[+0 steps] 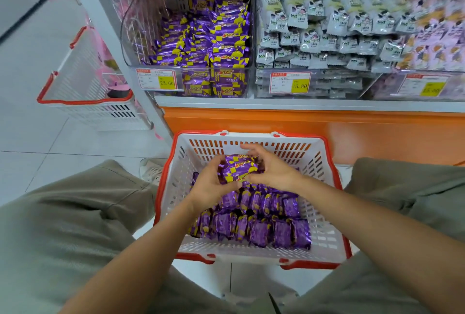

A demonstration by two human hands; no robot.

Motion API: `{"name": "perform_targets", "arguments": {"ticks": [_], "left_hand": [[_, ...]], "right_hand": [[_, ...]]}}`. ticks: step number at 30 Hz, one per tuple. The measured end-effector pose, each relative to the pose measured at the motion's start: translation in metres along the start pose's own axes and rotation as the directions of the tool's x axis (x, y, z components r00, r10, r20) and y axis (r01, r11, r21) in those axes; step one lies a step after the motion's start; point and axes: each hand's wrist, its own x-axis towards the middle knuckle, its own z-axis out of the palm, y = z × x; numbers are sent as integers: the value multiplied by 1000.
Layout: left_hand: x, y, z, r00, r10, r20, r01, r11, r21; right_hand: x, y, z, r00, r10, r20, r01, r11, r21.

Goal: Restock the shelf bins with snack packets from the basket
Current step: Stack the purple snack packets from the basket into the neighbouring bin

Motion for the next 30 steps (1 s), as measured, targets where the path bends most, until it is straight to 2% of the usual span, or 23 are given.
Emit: {"name": "perform_targets", "arguments": {"ticks": [5, 11, 15, 18, 20, 23, 25, 27, 30], "left_hand": [[-6, 37, -19, 987, 163, -3, -162, 982, 99], [-14, 103, -61, 950, 304, -73, -247, 873, 422], [-12, 147, -95, 910, 361, -203, -238, 857, 458], [2, 172, -120, 873, 411, -264, -242, 833, 498], [18, 185, -134, 857, 427, -290, -212, 804, 556], [49, 203, -151, 859, 400, -320, -125, 770, 626], [73, 210, -159, 868, 376, -323, -83, 752, 654], [99, 213, -166, 877, 359, -320, -51, 731, 681], [136, 213, -175, 882, 338, -327, -6, 703, 711]], "right_hand": [[-7, -39, -5, 989, -129, -68, 131, 991, 33], [-9, -104, -11, 939, -326, -112, 331, 943, 26], [-7, -161, -23, 856, -461, -234, 470, 882, -19], [2, -193, -36, 748, -578, -327, 524, 816, -245], [18, -208, -46, 714, -615, -334, 427, 761, -488], [48, -220, -59, 820, -507, -266, 126, 613, -780], [65, -223, -61, 888, -401, -226, 9, 507, -862], [81, -225, -60, 920, -329, -213, -60, 420, -906], [101, -227, -58, 926, -278, -253, -129, 397, -909]]}}
